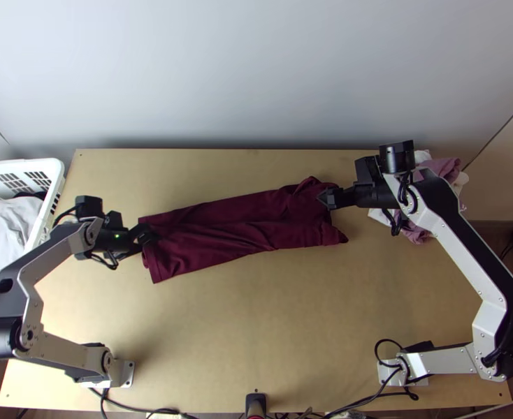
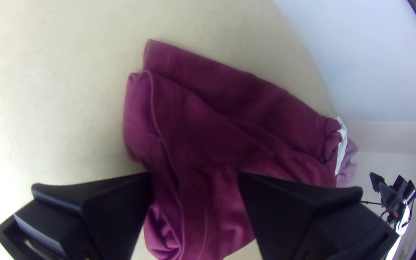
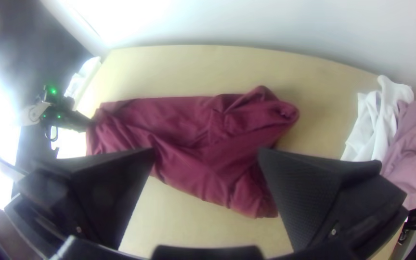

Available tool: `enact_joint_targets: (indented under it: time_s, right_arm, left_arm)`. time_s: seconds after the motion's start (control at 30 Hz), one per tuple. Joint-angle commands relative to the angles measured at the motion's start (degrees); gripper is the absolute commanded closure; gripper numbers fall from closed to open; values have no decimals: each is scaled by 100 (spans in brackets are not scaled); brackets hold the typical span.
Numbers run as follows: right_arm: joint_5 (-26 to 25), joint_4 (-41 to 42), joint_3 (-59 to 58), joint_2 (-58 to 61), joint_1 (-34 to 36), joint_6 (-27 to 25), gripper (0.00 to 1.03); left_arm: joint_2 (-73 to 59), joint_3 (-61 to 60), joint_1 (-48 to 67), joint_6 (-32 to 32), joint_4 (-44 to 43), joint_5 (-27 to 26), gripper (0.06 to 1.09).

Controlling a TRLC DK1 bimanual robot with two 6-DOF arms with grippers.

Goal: Fold the t-shirt

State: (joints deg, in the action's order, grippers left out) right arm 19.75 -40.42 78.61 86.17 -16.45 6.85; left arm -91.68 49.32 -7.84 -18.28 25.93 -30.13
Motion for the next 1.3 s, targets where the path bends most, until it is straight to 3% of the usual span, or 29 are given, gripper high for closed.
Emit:
enact_joint_targets:
  time_s: [0.0,0.03,0.43,0.57,0.87,1.27]
  right_arm:
    - [12,-1,93,58,-16,18,4]
    - [12,-1,120,58,-16,35,4]
    - [20,-27,84,14,1,88,4]
    - [20,-27,-100,-92,-16,88,4]
    - [20,-27,-663,-478,177,9,4]
    - [47,70,-970,-689,379,-88,4]
  left_arm:
    - [-474,245,239,-536,-343,-54,91]
    - [-606,324,247,-554,-326,-54,106]
    - [-201,1431,-746,405,1309,113,105]
    - [45,1888,-297,369,1713,183,105]
    - [-140,2407,775,299,2100,877,105]
    - [-764,3637,2076,-220,2522,1449,105]
